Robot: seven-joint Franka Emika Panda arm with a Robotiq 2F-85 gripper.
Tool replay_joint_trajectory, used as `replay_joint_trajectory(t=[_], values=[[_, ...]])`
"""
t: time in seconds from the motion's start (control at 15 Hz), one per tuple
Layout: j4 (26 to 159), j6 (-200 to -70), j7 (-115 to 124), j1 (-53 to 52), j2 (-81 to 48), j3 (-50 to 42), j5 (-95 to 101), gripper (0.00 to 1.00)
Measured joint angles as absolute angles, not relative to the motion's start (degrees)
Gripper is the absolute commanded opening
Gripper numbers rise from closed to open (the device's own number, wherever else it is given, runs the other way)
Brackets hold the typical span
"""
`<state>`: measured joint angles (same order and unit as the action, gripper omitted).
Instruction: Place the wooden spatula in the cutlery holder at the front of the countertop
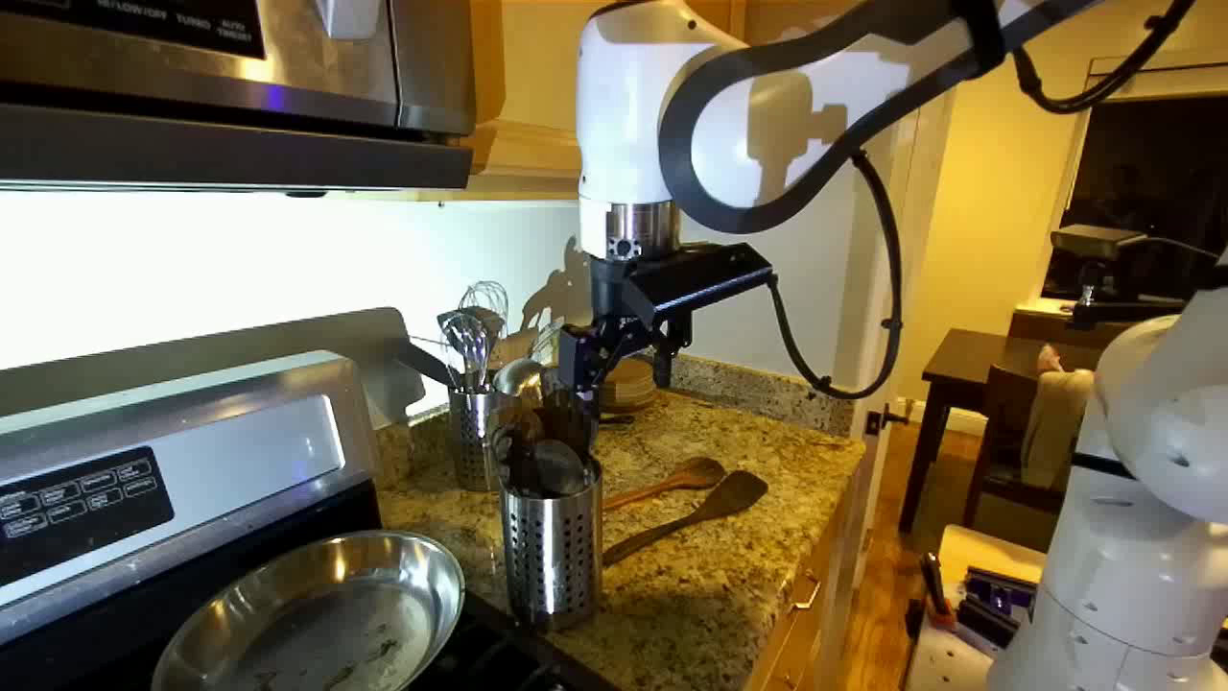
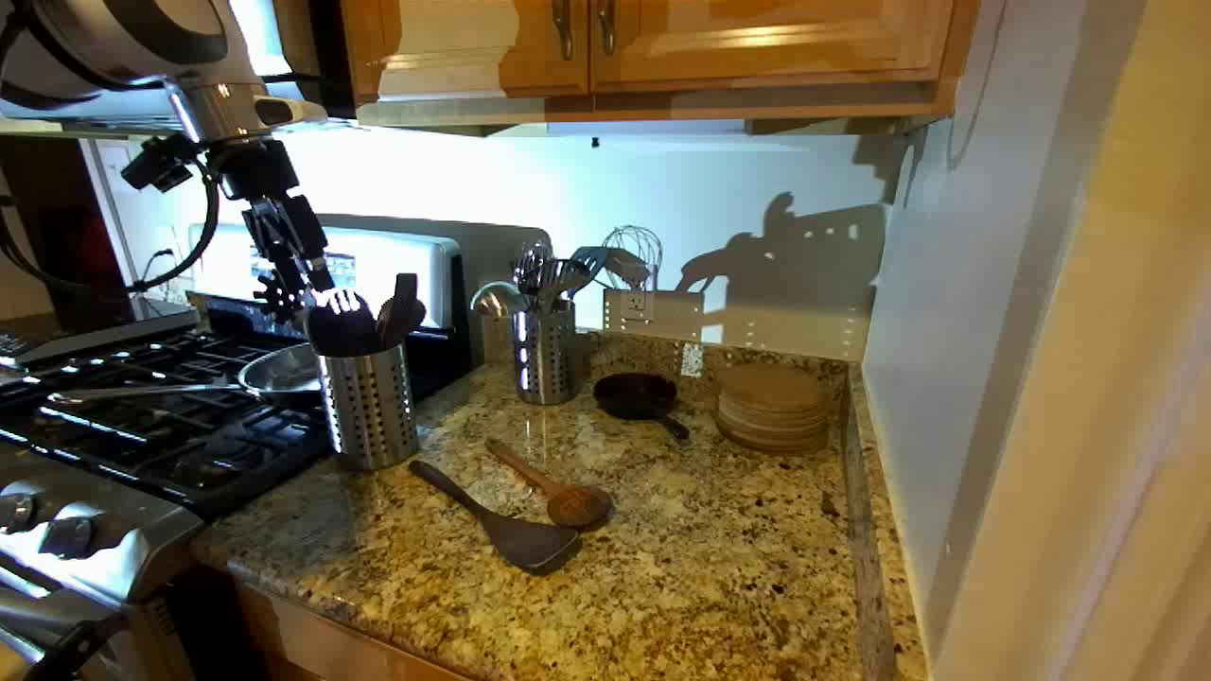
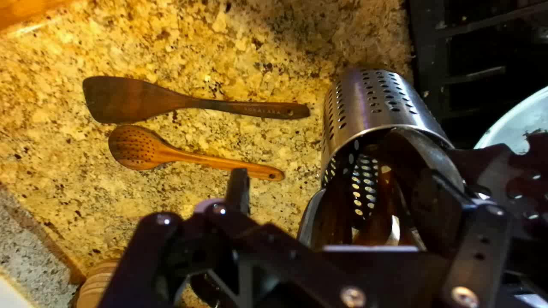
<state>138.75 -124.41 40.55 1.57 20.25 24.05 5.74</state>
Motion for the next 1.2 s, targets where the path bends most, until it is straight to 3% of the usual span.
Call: replay_joint_trajectory(t=[0.6, 1.2], values=[[138.8, -124.4, 40.3, 0.1, 20.2, 22.5, 5.8, 1.00], [146.0, -133.1, 21.3, -1.3, 20.5, 9.7, 4.4, 1.00]])
